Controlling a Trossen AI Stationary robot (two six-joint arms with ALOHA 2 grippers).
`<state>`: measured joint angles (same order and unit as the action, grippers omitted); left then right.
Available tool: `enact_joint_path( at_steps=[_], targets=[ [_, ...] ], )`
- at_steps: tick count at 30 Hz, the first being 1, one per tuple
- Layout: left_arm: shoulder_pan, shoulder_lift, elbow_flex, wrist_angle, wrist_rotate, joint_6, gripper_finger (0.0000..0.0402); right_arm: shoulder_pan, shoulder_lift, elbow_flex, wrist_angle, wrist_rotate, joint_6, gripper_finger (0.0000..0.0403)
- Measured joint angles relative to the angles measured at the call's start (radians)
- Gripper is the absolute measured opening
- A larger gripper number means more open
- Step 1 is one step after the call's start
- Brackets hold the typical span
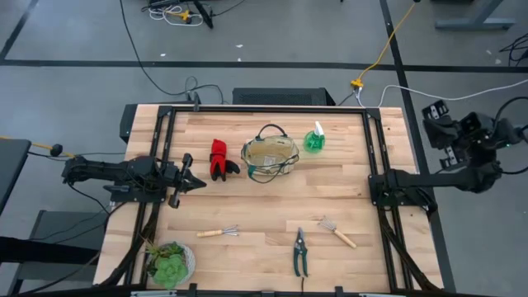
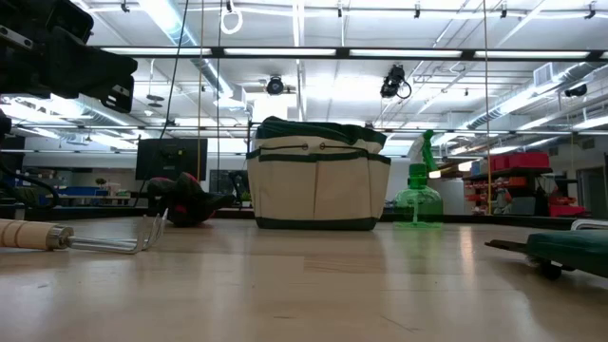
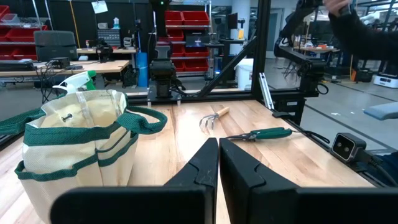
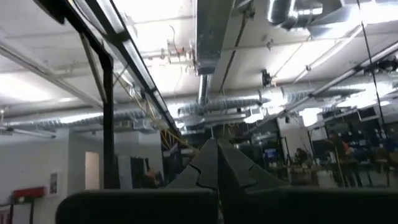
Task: Pick & Place Garden tools in Gardening bag
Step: Put the right brown hand rake into the gardening bag
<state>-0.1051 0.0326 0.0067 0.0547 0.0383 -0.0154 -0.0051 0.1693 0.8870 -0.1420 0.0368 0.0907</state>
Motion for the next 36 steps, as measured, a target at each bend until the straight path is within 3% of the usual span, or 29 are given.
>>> enact_joint_path(
  at_steps=[12, 20, 36],
  targets=[
    [0.000, 0.000, 0.000, 0.000, 0.000, 0.000, 0.0021, 0.000, 0.265, 0.247, -0.208, -0.003, -0.043, 0.0002],
    [0.000, 0.000, 0.000, 0.000, 0.000, 0.000, 0.0021, 0.000, 0.385, 0.349, -0.251, -0.003, -0.085, 0.0002],
    [0.000, 0.000, 0.000, 0.000, 0.000, 0.000, 0.0021, 0.000, 0.417, 0.381, -0.496, 0.000, -0.134, 0.0002]
  ],
)
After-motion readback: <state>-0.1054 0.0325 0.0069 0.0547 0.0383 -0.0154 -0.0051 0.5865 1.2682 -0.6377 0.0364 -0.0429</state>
